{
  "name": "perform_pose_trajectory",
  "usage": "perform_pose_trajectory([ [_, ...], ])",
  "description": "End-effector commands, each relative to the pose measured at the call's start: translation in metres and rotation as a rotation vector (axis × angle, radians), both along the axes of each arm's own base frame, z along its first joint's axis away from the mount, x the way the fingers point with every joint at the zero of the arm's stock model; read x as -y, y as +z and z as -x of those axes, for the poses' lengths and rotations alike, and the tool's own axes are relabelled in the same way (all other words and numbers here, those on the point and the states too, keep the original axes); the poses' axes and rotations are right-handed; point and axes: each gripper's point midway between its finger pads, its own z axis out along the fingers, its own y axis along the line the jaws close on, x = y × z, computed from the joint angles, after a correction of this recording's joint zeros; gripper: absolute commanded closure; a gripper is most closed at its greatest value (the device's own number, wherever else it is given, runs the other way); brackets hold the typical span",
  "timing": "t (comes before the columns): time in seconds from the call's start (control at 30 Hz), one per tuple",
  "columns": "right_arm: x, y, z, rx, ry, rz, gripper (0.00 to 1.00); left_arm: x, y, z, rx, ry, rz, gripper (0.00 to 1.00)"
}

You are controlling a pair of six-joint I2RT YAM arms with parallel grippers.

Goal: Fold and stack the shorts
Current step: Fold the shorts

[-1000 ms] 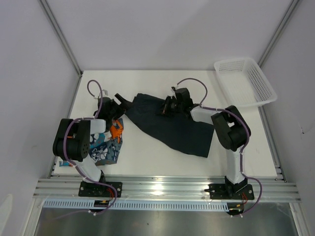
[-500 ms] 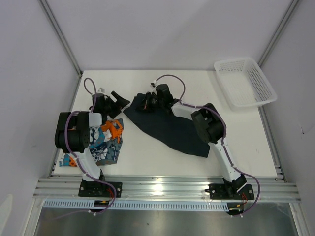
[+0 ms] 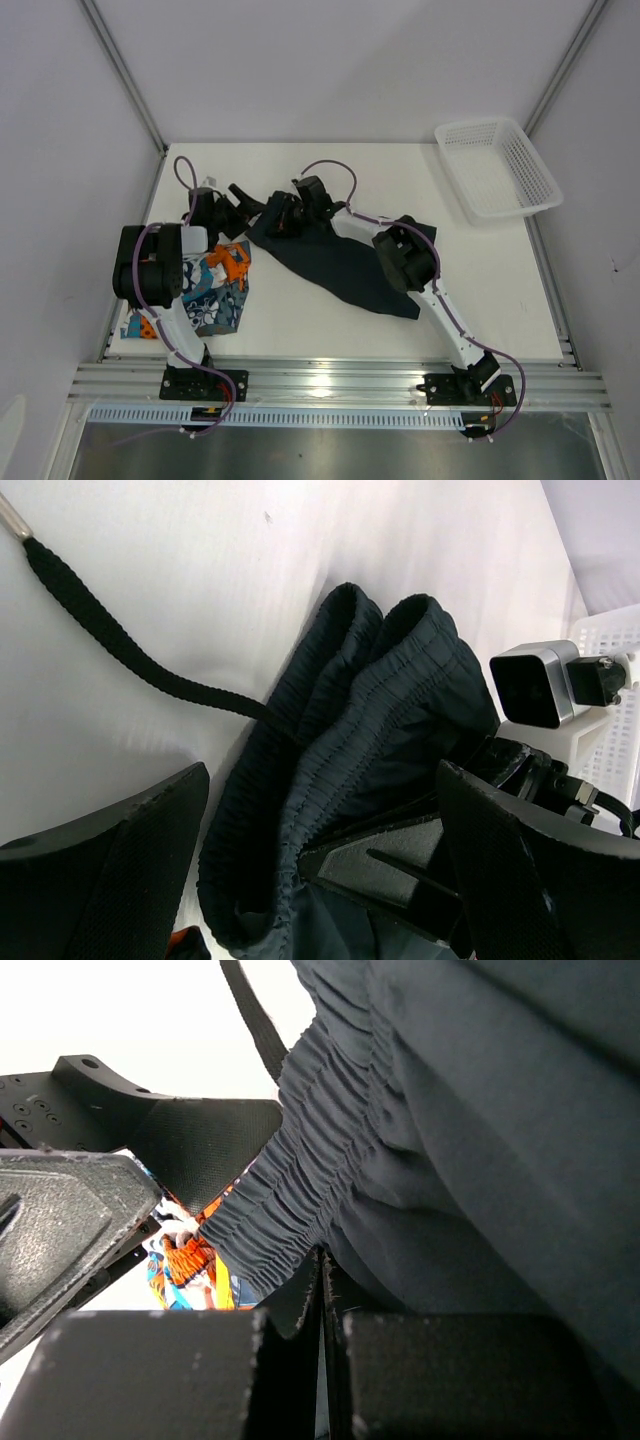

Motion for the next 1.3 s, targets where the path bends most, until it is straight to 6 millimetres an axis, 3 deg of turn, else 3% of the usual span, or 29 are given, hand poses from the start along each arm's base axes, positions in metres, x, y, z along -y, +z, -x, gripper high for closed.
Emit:
perform_pose_trajectory([
  [0.0,0.017,-0.027,0.0,-0.038,-0.036,0.105,1.0,0.005,-0.019,0.011,-0.084,-0.034,-0.023,0.03],
  [0.1,0.023,-0.023,-0.005,-0.045,-0.039,0.083,1.0,0.009,-0.016,0.003,-0.075,-0.055,-0.031,0.04],
  [0.13,0.022,-0.02,-0.005,-0.043,-0.031,0.071,1.0,0.009,-0.024,0.006,-0.111,-0.063,-0.033,0.05],
  [0.17,0.022,-0.021,-0.004,-0.043,-0.026,0.074,1.0,0.023,-0.022,0.005,-0.106,-0.103,-0.049,0.06],
  [0.33,0.02,-0.012,-0.005,-0.018,-0.016,0.057,1.0,0.028,-0.024,0.006,-0.128,-0.116,-0.067,0.11],
  [0.57,0.02,0.042,-0.008,0.087,-0.015,-0.014,1.0,0.028,-0.027,0.014,-0.156,-0.13,-0.067,0.12],
  [0.67,0.025,0.07,-0.009,0.136,-0.007,-0.03,1.0,0.028,-0.026,0.016,-0.169,-0.139,-0.076,0.11],
  [0.7,0.027,0.088,-0.008,0.164,-0.004,-0.044,1.0,0.028,-0.026,0.017,-0.175,-0.14,-0.077,0.11],
  [0.77,0.032,0.093,-0.001,0.173,0.015,-0.046,1.0,0.029,-0.029,0.022,-0.196,-0.153,-0.076,0.11],
  [0.83,0.039,0.112,0.003,0.199,0.025,-0.061,1.0,0.029,-0.03,0.023,-0.212,-0.16,-0.078,0.11],
  [0.87,0.044,0.105,0.01,0.184,0.032,-0.046,1.0,0.029,-0.029,0.022,-0.21,-0.165,-0.079,0.12],
  [0.9,0.049,0.12,0.014,0.208,0.035,-0.055,1.0,0.029,-0.029,0.024,-0.214,-0.166,-0.078,0.11],
  [0.97,0.06,0.121,0.017,0.228,0.033,-0.031,1.0,0.029,-0.026,0.024,-0.209,-0.174,-0.089,0.12],
  [1.0,0.069,0.109,0.023,0.21,0.033,-0.003,1.0,0.027,-0.026,0.027,-0.228,-0.17,-0.097,0.11],
  [1.07,0.084,0.106,0.027,0.216,0.032,0.044,1.0,0.023,-0.027,0.031,-0.249,-0.169,-0.124,0.11],
  [1.27,0.107,0.05,0.044,0.141,0.051,0.166,1.0,0.012,-0.022,0.037,-0.273,-0.152,-0.185,0.09],
])
